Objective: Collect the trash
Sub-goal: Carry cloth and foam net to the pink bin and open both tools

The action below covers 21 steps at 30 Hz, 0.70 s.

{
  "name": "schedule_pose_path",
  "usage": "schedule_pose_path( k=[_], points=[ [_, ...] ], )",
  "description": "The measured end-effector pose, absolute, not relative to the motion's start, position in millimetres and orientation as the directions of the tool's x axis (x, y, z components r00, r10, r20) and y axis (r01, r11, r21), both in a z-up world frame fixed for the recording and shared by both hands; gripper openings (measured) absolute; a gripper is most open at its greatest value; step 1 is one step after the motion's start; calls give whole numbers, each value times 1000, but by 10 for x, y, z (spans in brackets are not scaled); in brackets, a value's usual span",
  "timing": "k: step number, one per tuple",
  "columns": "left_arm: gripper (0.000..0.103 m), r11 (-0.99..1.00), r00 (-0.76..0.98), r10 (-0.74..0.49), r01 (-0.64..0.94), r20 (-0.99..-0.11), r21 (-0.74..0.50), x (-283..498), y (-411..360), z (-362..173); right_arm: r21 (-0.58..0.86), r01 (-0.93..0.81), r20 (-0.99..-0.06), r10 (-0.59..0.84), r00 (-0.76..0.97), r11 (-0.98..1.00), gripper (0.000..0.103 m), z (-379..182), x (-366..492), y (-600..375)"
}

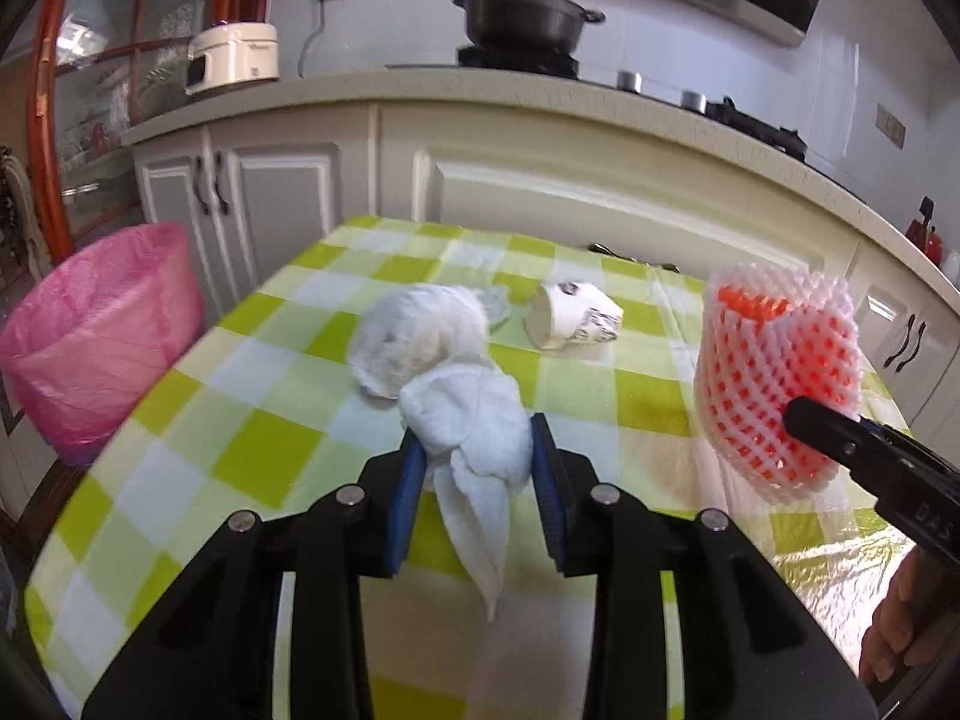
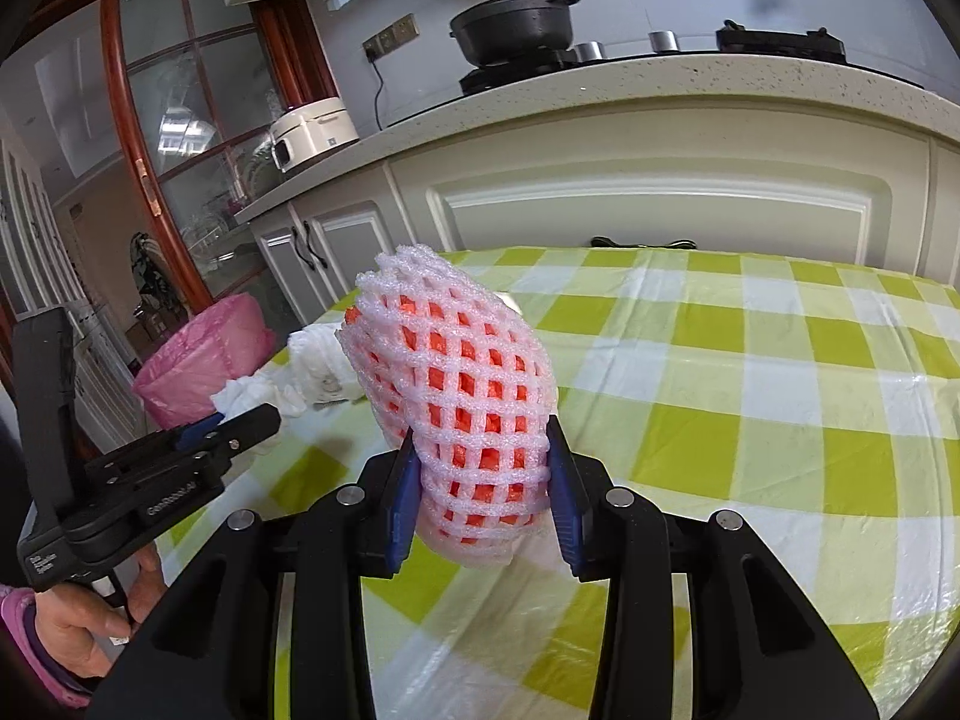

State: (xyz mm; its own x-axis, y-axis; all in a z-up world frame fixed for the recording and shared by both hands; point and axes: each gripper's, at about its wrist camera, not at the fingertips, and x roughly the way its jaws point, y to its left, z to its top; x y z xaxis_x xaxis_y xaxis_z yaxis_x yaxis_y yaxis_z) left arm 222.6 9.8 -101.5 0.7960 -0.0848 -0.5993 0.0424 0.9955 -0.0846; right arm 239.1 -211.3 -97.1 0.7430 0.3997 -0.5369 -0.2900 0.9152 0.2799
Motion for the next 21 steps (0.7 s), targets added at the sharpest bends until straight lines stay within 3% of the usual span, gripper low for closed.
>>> schedule_pose_path(
  k=[21],
  points=[
    [34, 989, 886, 53, -111, -460, -100, 1223, 1162, -490, 191, -511, -492, 532, 689, 838, 38, -501, 2103, -744]
  ],
)
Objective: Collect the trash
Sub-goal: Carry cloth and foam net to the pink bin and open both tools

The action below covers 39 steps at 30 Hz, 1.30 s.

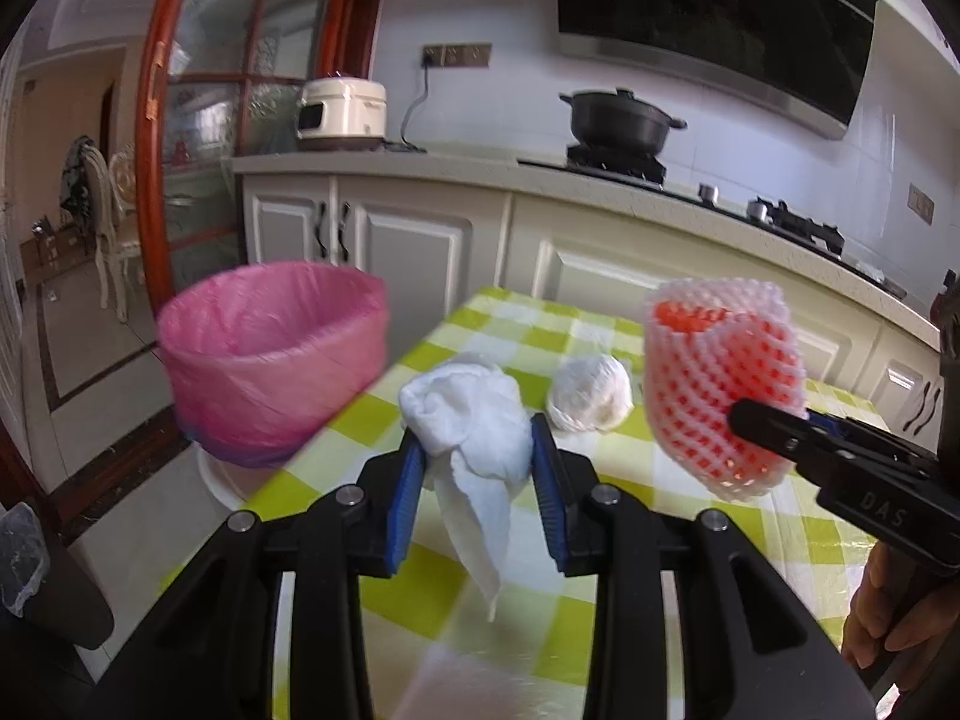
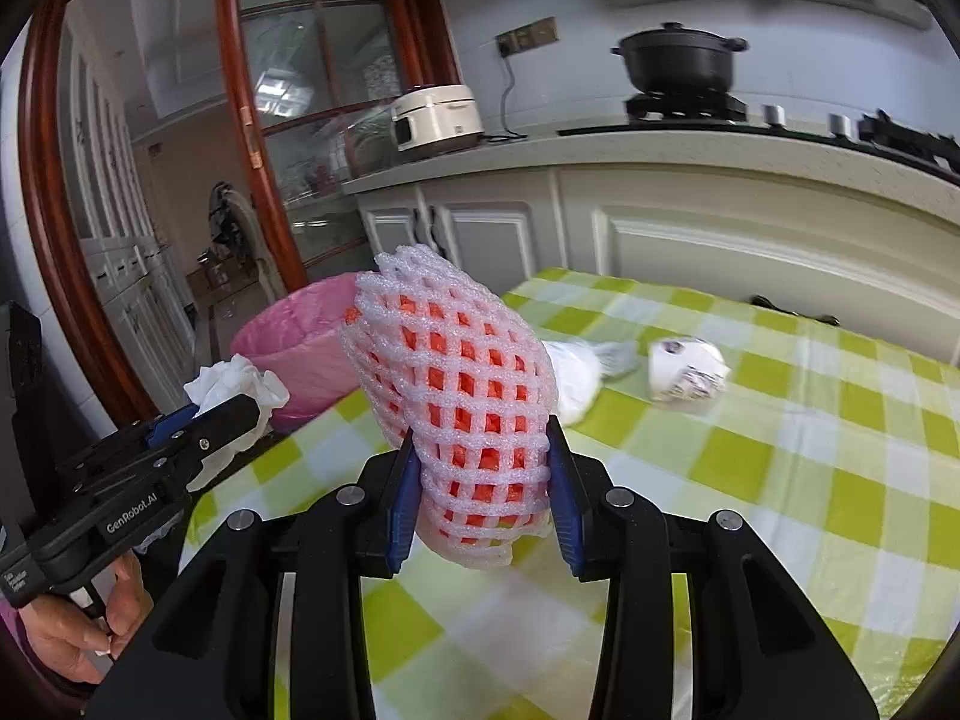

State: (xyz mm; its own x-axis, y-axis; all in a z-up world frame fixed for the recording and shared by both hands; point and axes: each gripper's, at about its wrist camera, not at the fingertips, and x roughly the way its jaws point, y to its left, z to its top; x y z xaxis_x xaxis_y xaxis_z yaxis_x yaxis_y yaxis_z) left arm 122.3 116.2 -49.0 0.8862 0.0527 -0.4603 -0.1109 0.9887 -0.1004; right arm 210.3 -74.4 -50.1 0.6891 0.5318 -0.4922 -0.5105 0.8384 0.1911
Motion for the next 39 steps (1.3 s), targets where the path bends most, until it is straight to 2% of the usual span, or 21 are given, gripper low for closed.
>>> schedule_pose_path(
  k=[9, 15, 23, 36, 38, 39],
  points=[
    [34, 968, 895, 163, -226, -416, -107, 1014, 1635, -377, 162, -599, -459, 598, 658, 784, 38, -303, 2112, -32],
    [35, 952, 889, 224, -288, -398, -108, 1112, 2003, -251, 180, -666, -455, 662, 596, 724, 38, -254, 2415, 456],
    [36, 919, 870, 320, -381, -374, -100, 1500, 2636, -73, 206, -720, -438, 720, 538, 663, 38, -179, 2957, 1116],
    [37, 901, 838, 352, -423, -417, -91, 2364, 3392, -220, 276, -720, -495, 737, 461, 636, 40, -427, 3879, 1862],
    [40, 899, 834, 358, -429, -420, -85, 2452, 3453, -261, 279, -722, -503, 737, 452, 633, 42, -488, 3954, 1917],
    [44, 900, 834, 357, -428, -422, -86, 2509, 3489, -292, 282, -721, -509, 736, 447, 633, 45, -520, 4001, 1940]
  ],
)
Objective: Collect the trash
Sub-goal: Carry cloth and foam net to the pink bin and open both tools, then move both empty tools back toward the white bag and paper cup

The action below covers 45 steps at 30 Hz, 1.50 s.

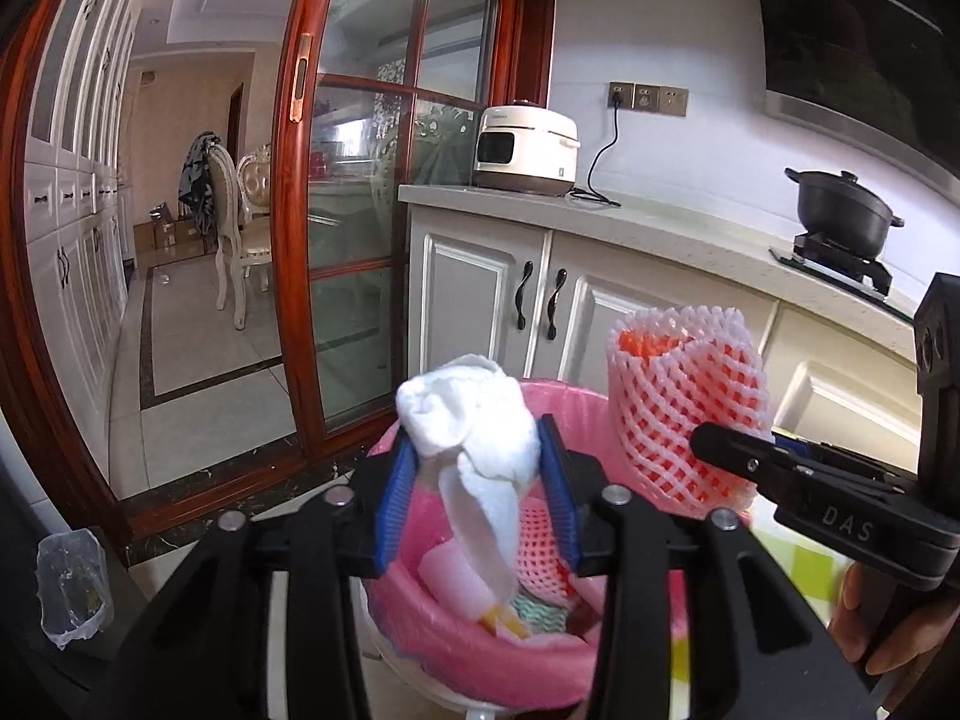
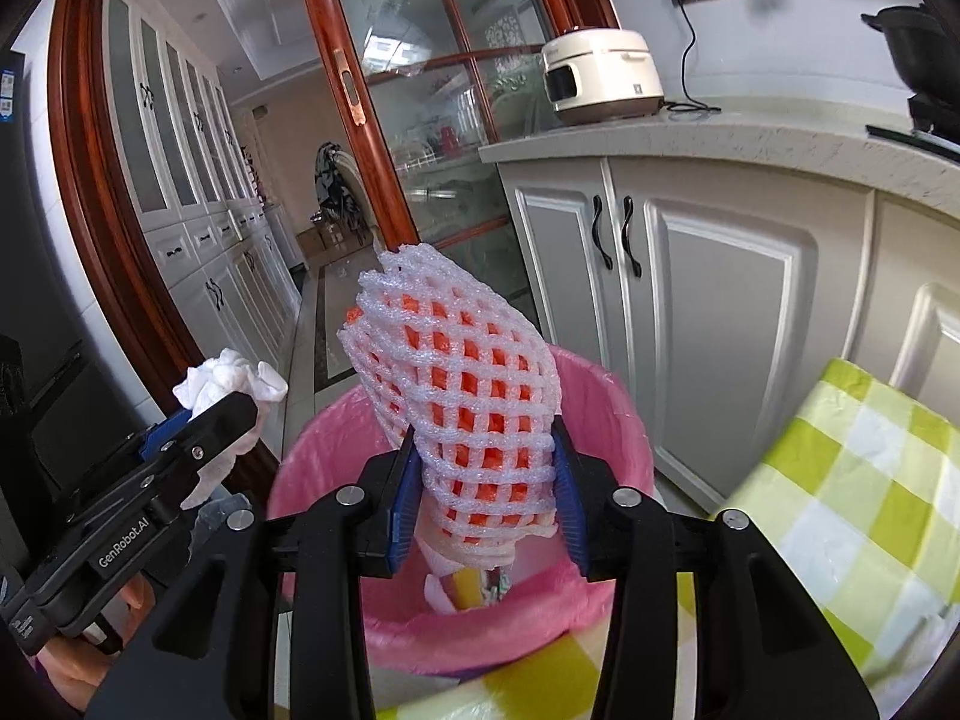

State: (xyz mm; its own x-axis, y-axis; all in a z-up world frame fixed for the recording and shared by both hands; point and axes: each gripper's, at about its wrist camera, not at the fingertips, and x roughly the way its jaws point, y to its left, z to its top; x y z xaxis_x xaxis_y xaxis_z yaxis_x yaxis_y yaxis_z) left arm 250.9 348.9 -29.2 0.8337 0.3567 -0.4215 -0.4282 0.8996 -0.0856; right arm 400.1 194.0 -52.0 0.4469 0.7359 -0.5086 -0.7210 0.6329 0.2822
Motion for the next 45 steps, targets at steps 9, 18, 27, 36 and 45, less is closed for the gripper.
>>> schedule_pose_path(
  k=[9, 18, 27, 36, 45],
  points=[
    [72, 861, 793, 409, -500, -452, -98, 2548, 3683, -462, 323, -708, -512, 745, 427, 628, 66, -691, 4159, 1877],
    [94, 831, 780, 458, -546, -426, -108, 1950, 3467, -303, 289, -720, -468, 749, 469, 631, 71, -367, 3788, 1544],
    [98, 873, 832, 423, -481, -359, -86, 1375, 2726, -148, 224, -688, -434, 703, 564, 690, 79, -193, 2969, 598],
    [98, 975, 897, 176, -214, -406, -50, 1489, 1491, -325, 183, -522, -487, 538, 688, 833, 85, -454, 2402, -605],
    [98, 993, 879, 116, -114, -462, 32, 1755, 667, -577, 149, -352, -552, 373, 746, 924, 85, -762, 2423, -1444]
  ],
)
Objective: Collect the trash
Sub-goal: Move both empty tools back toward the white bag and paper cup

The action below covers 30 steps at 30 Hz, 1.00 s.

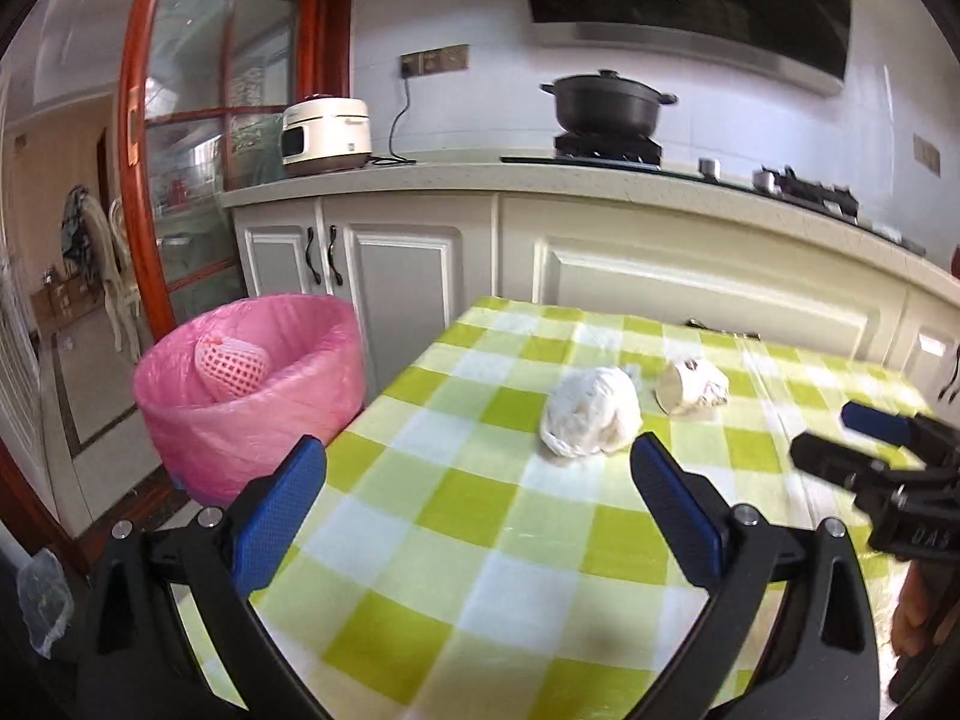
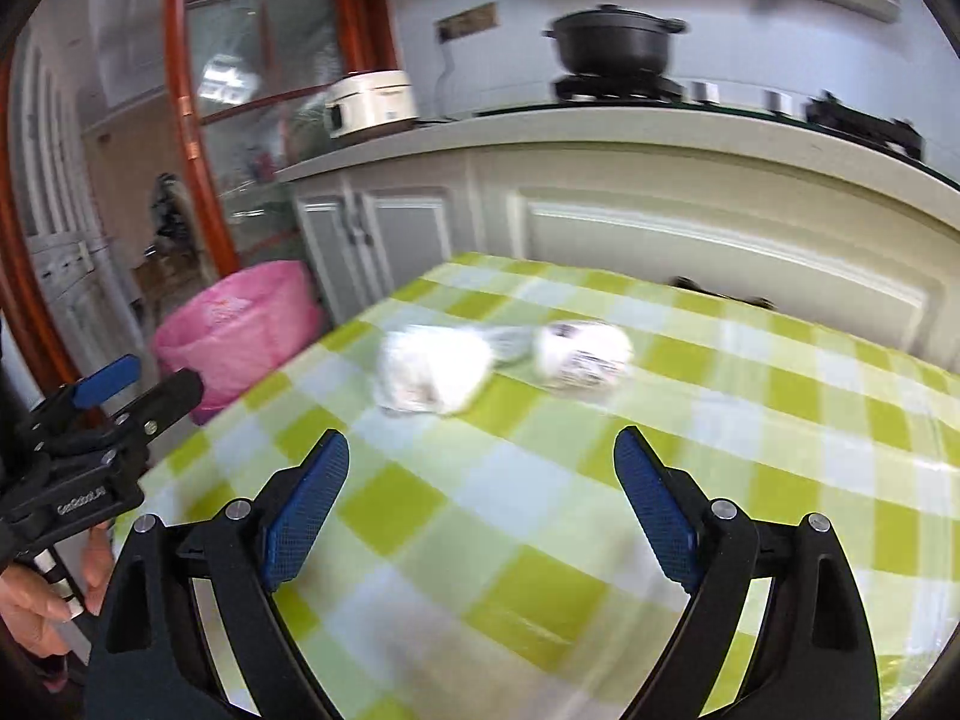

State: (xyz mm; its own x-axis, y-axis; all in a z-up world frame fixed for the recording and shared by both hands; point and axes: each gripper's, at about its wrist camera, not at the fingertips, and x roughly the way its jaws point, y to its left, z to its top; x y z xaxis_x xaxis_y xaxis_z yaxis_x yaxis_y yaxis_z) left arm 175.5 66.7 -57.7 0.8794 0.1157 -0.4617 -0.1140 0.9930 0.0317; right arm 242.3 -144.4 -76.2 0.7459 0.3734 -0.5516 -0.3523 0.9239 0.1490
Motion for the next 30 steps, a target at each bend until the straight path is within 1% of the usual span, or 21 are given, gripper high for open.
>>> schedule_pose_path(
  k=[2, 5, 12, 16, 23, 30],
  points=[
    [98, 992, 874, 122, -116, -470, 42, 1793, 611, -622, 150, -336, -558, 361, 747, 930, 85, -810, 2486, -1566],
    [98, 994, 866, 102, -103, -490, 25, 1844, 591, -702, 144, -319, -574, 342, 744, 937, 85, -884, 2611, -1645],
    [98, 997, 843, 80, -70, -532, 40, 1999, 581, -852, 144, -291, -604, 317, 731, 946, 85, -1030, 2832, -1603],
    [98, 996, 836, 92, -81, -540, 44, 2080, 604, -896, 144, -283, -621, 309, 720, 948, 85, -1106, 2965, -1525],
    [98, 994, 829, 91, -107, -552, 4, 2209, 735, -921, 145, -279, -636, 305, 709, 949, 85, -1169, 3190, -1395],
    [98, 994, 807, 88, -111, -584, -4, 2338, 814, -1032, 134, -276, -660, 293, 691, 952, 85, -1238, 3337, -1278]
  ],
)
